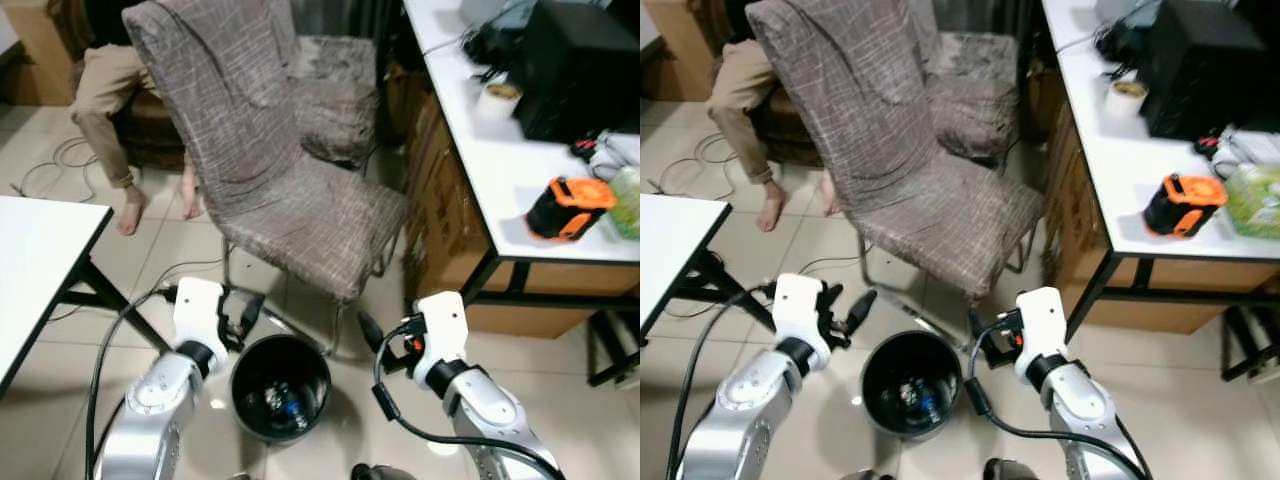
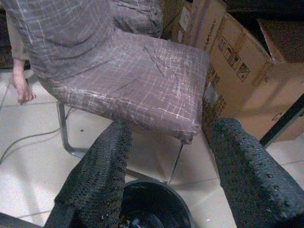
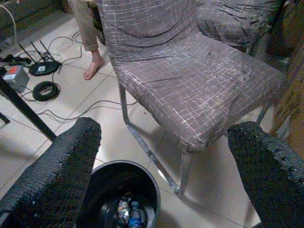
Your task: Picking trash to rubbish bin
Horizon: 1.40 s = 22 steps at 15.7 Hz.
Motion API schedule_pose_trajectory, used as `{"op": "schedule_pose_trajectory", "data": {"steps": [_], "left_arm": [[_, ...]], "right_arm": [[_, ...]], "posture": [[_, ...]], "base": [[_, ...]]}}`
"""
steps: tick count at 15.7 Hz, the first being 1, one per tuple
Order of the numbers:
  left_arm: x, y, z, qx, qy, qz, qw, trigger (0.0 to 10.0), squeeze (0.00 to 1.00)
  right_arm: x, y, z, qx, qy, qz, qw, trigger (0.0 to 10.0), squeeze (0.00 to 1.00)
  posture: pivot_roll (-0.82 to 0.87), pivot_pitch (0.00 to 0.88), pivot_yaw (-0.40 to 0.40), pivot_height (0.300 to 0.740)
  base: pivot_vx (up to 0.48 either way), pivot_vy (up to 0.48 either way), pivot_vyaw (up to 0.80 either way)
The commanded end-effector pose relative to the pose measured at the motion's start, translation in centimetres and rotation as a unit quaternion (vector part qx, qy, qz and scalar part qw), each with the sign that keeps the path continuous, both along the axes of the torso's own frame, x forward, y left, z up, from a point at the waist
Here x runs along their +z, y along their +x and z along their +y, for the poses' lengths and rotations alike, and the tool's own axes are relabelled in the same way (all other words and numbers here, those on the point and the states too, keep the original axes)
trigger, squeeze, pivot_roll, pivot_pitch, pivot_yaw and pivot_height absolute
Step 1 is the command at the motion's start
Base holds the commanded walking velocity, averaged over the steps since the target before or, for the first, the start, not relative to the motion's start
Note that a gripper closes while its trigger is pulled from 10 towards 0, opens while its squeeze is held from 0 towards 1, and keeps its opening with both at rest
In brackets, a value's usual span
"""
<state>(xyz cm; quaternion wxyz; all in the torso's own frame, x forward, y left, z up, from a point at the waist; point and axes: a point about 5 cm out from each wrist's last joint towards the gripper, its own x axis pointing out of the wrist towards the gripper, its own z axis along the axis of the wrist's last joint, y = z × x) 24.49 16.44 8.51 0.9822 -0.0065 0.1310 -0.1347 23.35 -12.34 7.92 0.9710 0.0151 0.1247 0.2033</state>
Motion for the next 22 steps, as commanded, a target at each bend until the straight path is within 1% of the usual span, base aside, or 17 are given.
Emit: {"op": "schedule_pose_trajectory", "data": {"steps": [1, 3, 4, 10, 15, 22], "left_arm": [[0.26, -0.25, -0.04, 0.005, 0.002, 0.003, 1.000, 10.0, 0.00], [0.46, -0.55, -0.09, -0.007, 0.016, 0.008, 1.000, 10.0, 0.00], [0.61, -0.49, -0.06, -0.010, 0.024, 0.011, 1.000, 10.0, 0.00], [0.94, -0.06, -0.10, -0.018, 0.040, 0.015, 0.999, 10.0, 0.00], [0.95, -0.17, 0.17, -0.015, 0.046, 0.018, 0.999, 10.0, 0.00], [1.23, -0.47, 0.55, -0.007, 0.051, 0.016, 0.999, 10.0, 0.00]], "right_arm": [[-0.03, 0.00, -0.34, -0.008, 0.000, 0.007, 1.000, 10.0, 0.00], [-0.12, 0.02, -0.36, -0.008, -0.001, 0.011, 1.000, 10.0, 0.00], [-0.14, 0.05, -0.38, -0.009, -0.001, 0.011, 1.000, 10.0, 0.00], [-0.13, 0.19, -0.43, -0.018, 0.003, 0.011, 1.000, 10.0, 0.00], [-0.14, 0.40, -0.40, -0.018, 0.003, 0.012, 1.000, 10.0, 0.00], [0.05, 0.53, -0.11, -0.001, -0.005, 0.000, 1.000, 10.0, 0.00]], "posture": [[-0.07, 0.053, -0.035, 0.740], [-0.06, 0.043, -0.035, 0.740], [-0.06, 0.039, -0.030, 0.740], [-0.06, 0.031, -0.023, 0.740], [-0.05, 0.033, -0.027, 0.740], [-0.04, 0.038, -0.033, 0.740]], "base": [[-0.247, 0.000, 0.00], [-0.289, 0.000, 0.00], [-0.307, 0.000, 0.00], [-0.315, 0.000, 0.00], [-0.318, 0.000, 0.00], [-0.319, 0.000, 0.00]]}}
